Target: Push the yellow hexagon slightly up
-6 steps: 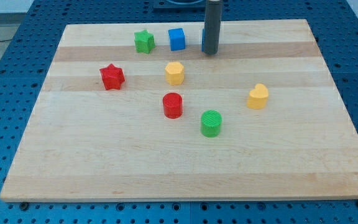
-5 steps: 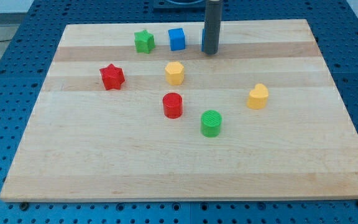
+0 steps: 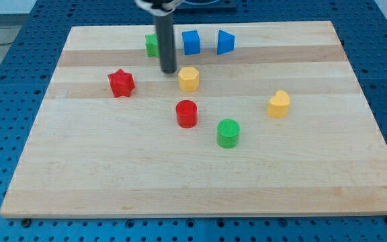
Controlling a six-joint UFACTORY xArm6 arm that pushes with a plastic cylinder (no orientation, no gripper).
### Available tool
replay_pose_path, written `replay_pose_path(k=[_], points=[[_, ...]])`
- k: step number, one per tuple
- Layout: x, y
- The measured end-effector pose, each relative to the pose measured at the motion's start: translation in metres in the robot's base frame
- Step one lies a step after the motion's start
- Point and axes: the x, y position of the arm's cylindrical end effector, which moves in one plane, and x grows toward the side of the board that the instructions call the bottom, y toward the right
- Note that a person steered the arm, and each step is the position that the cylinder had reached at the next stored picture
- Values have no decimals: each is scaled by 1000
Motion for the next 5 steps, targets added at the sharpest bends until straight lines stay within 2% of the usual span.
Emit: replay_pose_path(k=[1,2,5], points=[[35,-17],[60,-5],[46,60]])
